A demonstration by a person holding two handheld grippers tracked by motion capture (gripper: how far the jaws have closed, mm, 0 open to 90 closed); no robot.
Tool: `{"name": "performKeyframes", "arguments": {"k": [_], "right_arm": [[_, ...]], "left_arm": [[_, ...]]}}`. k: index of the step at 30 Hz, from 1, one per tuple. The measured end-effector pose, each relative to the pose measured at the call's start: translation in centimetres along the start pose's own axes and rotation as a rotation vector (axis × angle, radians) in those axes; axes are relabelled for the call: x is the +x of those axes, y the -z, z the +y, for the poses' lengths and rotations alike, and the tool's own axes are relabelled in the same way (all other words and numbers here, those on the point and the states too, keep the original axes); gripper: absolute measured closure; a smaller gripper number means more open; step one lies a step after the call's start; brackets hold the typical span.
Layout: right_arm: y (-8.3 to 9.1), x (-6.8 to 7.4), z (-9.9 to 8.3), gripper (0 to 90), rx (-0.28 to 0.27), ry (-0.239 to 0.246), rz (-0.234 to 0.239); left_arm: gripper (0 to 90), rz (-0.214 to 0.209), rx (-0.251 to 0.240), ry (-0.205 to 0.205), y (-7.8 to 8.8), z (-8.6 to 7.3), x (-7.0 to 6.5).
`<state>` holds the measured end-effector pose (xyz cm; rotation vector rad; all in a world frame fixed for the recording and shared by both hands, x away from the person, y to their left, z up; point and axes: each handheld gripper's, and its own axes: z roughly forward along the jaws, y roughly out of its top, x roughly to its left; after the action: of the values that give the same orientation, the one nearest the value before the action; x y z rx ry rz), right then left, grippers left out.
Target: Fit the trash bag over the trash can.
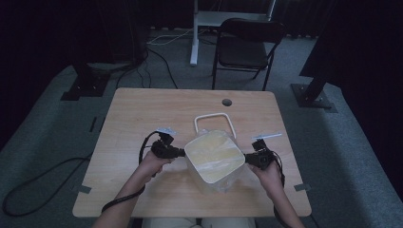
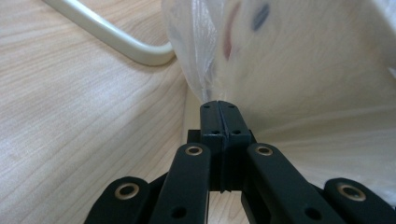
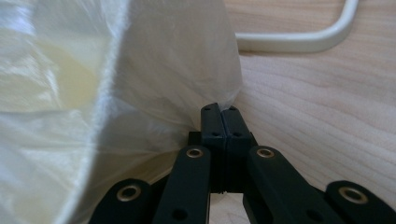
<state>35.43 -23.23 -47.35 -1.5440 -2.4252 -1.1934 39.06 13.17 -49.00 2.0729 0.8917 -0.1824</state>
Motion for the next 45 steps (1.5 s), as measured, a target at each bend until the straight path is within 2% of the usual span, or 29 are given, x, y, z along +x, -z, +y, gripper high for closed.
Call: {"name": "performKeyframes", "arguments": {"k": [6, 10, 12, 14, 16, 17, 20, 22, 24, 27, 29, 30, 32, 34, 37, 39, 42, 43, 45], "right_arm": [[0.2, -0.6, -0.6, 89.8, -0.017, -0.026, 0.002], [-0.1, -0.8, -1.2, 89.8, -0.016, -0.04, 0.02], [-0.2, -0.8, -1.5, 82.4, -0.017, -0.051, 0.027], [0.4, -0.7, -1.7, 74.7, -0.029, -0.054, -0.004], [1.4, -0.4, -1.9, 69.4, -0.063, -0.051, -0.02], [2.3, 0.0, -2.1, 65.1, -0.085, -0.044, -0.033], [4.6, 1.2, -2.6, 58.0, -0.143, -0.02, -0.057], [5.8, 2.1, -3.1, 55.7, -0.174, -0.009, -0.065], [7.1, 2.9, -3.8, 49.9, -0.196, 0.013, -0.064], [9.1, 4.3, -4.7, 48.7, -0.246, 0.033, -0.073], [10.1, 5.3, -5.2, 48.5, -0.277, 0.043, -0.027], [10.3, 6.3, -5.6, 48.4, -0.286, 0.064, -0.001], [10.0, 7.8, -6.0, 46.7, -0.269, 0.102, 0.039], [8.8, 9.6, -6.6, 46.7, -0.232, 0.154, 0.08], [6.8, 11.3, -7.1, 46.0, -0.177, 0.214, 0.106], [5.0, 12.0, -7.3, 45.1, -0.117, 0.246, 0.099], [3.3, 12.1, -7.2, 46.2, -0.071, 0.261, 0.107], [3.0, 12.1, -7.2, 52.8, -0.065, 0.268, 0.103], [2.3, 11.9, -7.0, 71.6, -0.04, 0.278, 0.088]], "left_arm": [[90.0, 0.003, 0.022, 0.004, -0.5, -0.7, 0.2], [90.0, -0.007, 0.027, 0.012, -0.5, -1.1, 0.3], [90.0, -0.003, 0.018, 0.006, -0.4, -1.1, 0.2], [90.0, -0.014, 0.006, 0.003, 0.0, -1.1, 0.1], [85.7, -0.019, -0.009, 0.003, 0.4, -1.2, 0.1], [83.4, -0.019, -0.016, 0.006, 0.7, -1.2, 0.1], [66.7, -0.024, -0.025, -0.002, 1.3, -1.2, 0.2], [62.8, -0.033, -0.028, -0.005, 1.7, -1.3, 0.2], [61.7, -0.023, -0.026, -0.007, 1.8, -1.4, 0.2], [61.5, -0.022, -0.031, -0.001, 2.0, -1.5, 0.3], [61.5, -0.024, -0.034, 0.0, 2.0, -1.5, 0.3], [61.4, -0.028, -0.036, 0.005, 2.0, -1.5, 0.3], [61.4, -0.027, -0.034, 0.006, 1.9, -1.5, 0.3], [61.4, -0.036, -0.033, 0.006, 1.8, -1.4, 0.4], [61.5, -0.037, -0.036, 0.006, 1.6, -1.3, 0.3], [61.6, -0.039, -0.035, 0.009, 1.5, -1.3, 0.4], [61.6, -0.041, -0.031, 0.008, 1.5, -1.3, 0.4], [61.6, -0.042, -0.031, 0.008, 1.5, -1.3, 0.4], [61.6, -0.041, -0.034, 0.009, 1.4, -1.3, 0.4]]}}
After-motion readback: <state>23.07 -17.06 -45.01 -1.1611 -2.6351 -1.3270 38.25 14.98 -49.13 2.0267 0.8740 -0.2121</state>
